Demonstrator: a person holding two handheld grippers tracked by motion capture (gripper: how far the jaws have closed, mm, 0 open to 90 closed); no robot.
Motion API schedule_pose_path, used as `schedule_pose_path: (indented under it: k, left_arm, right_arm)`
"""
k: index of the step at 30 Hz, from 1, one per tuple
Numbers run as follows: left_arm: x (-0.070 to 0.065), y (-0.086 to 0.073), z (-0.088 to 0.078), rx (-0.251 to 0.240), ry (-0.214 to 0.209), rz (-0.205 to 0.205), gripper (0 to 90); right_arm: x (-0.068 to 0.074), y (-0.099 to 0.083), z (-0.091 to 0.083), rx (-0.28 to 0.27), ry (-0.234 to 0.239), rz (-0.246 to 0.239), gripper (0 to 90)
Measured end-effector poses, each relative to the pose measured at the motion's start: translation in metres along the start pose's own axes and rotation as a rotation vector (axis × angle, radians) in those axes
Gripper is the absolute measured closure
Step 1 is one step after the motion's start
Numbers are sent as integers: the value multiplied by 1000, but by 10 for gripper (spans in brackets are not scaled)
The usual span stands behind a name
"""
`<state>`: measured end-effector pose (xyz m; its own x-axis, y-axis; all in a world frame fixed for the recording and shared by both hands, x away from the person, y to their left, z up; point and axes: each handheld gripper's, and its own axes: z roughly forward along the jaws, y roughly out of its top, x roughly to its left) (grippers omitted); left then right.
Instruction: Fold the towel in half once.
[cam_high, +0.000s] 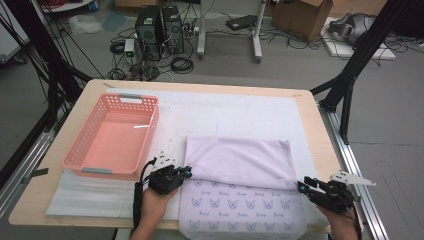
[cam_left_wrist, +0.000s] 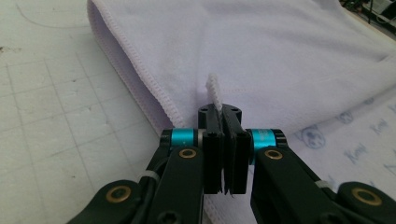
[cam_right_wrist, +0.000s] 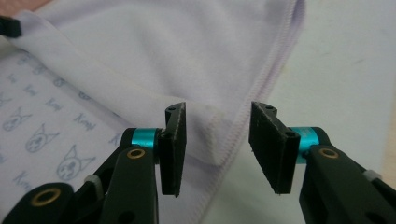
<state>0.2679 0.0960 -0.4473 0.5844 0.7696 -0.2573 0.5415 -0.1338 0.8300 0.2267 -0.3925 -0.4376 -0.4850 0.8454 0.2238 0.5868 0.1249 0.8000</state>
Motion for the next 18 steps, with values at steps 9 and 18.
schedule_pose_path:
  k: [9, 18]
  left_arm:
    - [-7, -10, -21, -20, -53, 14, 870]
    - [-22, -27, -51, -39, -105, 19, 870]
  right_arm:
    - [10, -2, -3, 63, 10, -80, 856]
    - [17, -18, -37, 61, 72, -97, 855]
